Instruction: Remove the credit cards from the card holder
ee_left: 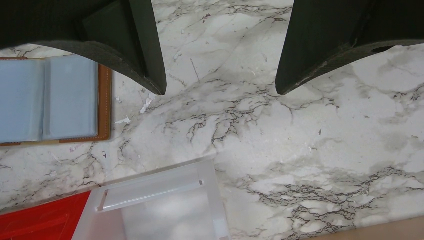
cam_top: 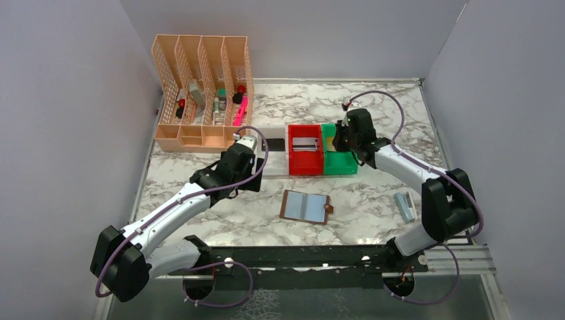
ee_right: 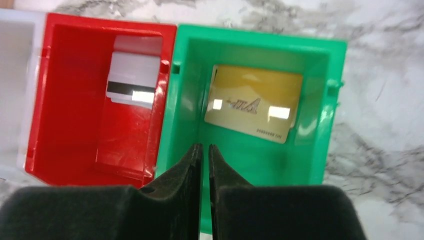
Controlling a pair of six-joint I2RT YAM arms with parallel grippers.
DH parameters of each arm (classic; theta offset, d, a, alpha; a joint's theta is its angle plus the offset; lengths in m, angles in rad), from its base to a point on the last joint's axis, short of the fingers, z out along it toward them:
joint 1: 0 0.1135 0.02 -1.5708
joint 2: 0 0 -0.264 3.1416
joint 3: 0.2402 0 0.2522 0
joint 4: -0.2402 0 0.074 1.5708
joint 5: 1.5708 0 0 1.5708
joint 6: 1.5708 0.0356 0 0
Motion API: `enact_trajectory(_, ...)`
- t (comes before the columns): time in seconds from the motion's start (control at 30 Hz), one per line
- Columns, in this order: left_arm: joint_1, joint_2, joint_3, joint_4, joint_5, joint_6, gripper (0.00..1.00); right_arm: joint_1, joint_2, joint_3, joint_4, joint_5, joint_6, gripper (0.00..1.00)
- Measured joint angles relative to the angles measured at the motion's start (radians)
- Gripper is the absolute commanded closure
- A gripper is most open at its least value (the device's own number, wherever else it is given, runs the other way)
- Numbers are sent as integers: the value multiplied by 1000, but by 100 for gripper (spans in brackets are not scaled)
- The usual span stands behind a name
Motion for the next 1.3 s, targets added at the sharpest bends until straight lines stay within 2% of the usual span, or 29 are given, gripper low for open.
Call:
enact_trajectory(0.37,0,0,0,0,0,0,17,0,156,2,-76,20,166,88)
enact_trajectory(0.9,3,0,0,0,0,0,17,0,232,50,-66,122,185,87)
enact_trajectory(1.3,4,0,0,0,0,0,17,0,238,50,-63,136,186,87)
